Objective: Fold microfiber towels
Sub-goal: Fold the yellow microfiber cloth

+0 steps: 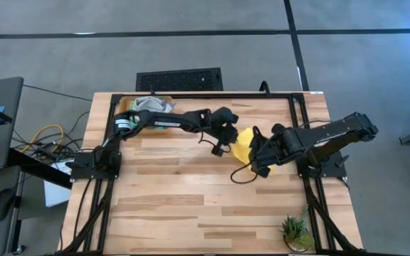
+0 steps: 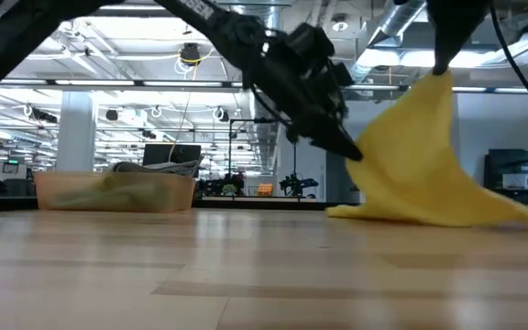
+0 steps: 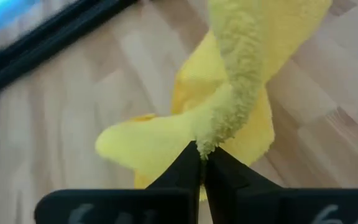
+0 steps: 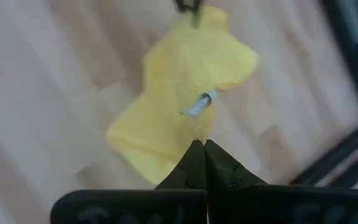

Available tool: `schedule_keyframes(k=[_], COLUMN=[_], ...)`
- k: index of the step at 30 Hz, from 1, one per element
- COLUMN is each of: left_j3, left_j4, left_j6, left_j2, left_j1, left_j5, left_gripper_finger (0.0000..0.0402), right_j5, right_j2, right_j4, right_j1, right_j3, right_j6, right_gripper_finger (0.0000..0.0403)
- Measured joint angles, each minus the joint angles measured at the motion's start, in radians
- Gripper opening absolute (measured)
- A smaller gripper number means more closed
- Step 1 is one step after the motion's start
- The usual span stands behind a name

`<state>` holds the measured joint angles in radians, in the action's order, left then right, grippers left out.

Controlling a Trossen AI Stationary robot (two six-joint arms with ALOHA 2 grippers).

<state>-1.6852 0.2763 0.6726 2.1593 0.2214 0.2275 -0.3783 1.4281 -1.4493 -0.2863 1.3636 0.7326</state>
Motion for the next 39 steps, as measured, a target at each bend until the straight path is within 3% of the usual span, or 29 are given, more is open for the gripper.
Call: schedule_keyframes(k=[9, 15, 21, 31, 35, 39], left_j3=[0.0, -0.001, 0.0, 0.108, 0.166, 0.248], left_j4=[0.231, 0.27, 0.267, 0.348, 0.364, 0.343], left_j6=[-0.004, -0.013, -0.017, -0.091, -0.138, -0.181], left_j2=[-0.208, -0.326, -0.341, -0.346, -0.342, -0.341], left_j1=[0.015, 0.066, 0.119, 0.072, 0.0, -0.071], left_j5=[-0.262, -0.351, -0.417, -0.294, -0.284, -0.288], left_gripper_finger=[0.0001, 0.0001, 0.0, 0.0, 0.0, 0.0], right_j5=[-0.24, -0.363, -0.442, -0.231, -0.098, -0.029], right_j2=[0.0, 0.0, 0.0, 0.0, 0.0, 0.001], right_j4=[-0.041, 0.02, 0.129, 0.16, 0.188, 0.274], right_j1=[0.154, 0.277, 0.393, 0.354, 0.304, 0.248], right_j3=[0.0, 0.001, 0.001, -0.026, -0.102, -0.192], right_j6=[-0.024, -0.157, -0.31, -0.401, -0.386, -0.347], right_gripper_finger=[0.0004, 0.0004, 0.0003, 0.0002, 0.0003, 0.0003])
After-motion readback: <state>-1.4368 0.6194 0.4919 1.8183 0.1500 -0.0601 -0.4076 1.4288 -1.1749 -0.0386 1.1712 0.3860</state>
